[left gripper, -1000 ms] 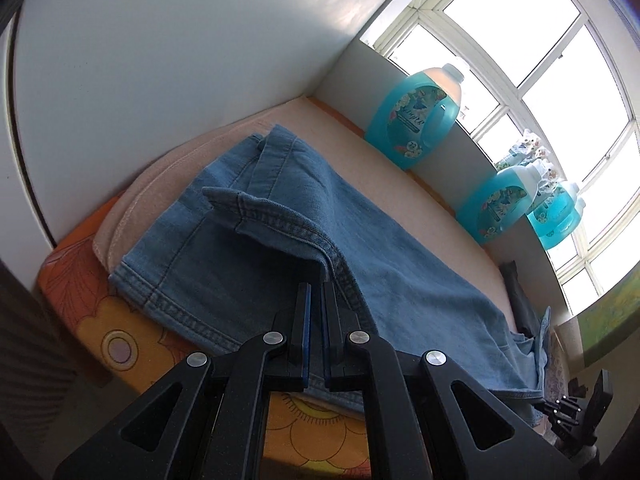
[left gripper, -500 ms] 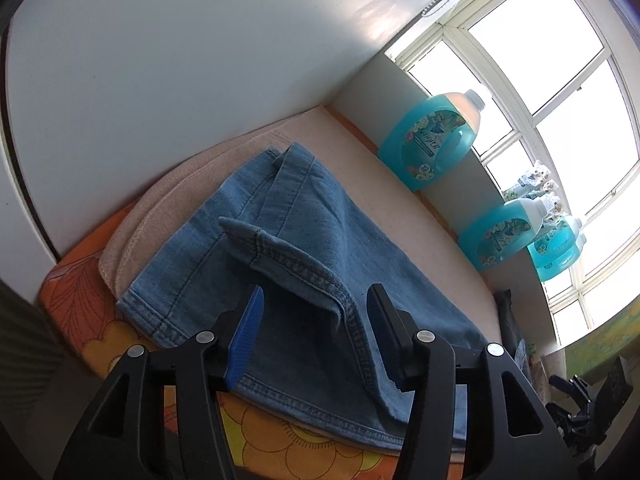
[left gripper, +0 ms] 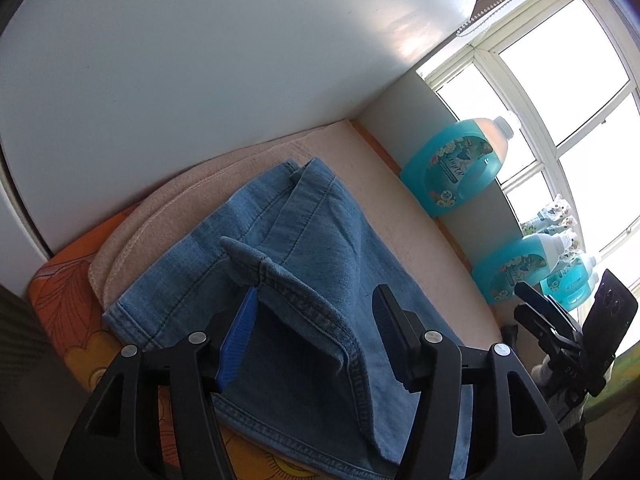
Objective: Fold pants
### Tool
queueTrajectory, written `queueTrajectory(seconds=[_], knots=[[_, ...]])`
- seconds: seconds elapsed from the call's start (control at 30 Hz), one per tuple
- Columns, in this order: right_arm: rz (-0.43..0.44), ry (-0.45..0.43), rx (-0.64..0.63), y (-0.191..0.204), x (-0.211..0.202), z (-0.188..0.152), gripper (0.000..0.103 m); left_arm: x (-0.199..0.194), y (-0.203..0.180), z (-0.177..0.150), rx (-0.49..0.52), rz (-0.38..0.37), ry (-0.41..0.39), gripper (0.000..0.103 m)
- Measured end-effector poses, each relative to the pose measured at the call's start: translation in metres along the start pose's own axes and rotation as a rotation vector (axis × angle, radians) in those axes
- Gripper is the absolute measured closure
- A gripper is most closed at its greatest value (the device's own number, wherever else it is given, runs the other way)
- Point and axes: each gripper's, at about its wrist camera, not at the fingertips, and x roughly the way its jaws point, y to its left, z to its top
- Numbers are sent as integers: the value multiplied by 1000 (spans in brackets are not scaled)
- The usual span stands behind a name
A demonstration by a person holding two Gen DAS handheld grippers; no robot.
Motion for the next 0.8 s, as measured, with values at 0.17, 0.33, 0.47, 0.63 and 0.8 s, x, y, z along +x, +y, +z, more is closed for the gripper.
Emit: queueTrajectory(seconds=[0.17, 0.33, 0.47, 0.63, 0.8], knots=[[96, 28, 80, -15, 65, 32, 38, 4, 11, -3, -56, -6, 20, 44], [155, 88, 108, -12, 124, 50, 38, 7, 21, 0, -117, -38, 23, 40], [206, 121, 127, -12, 157, 55, 38, 13, 25, -1, -150, -48, 10, 40], [225, 194, 105, -1, 188, 55, 38, 16, 26, -3, -158, -47, -30, 42], [253, 224, 69, 17, 193, 52, 93, 12, 16, -5, -36, -15, -74, 93]])
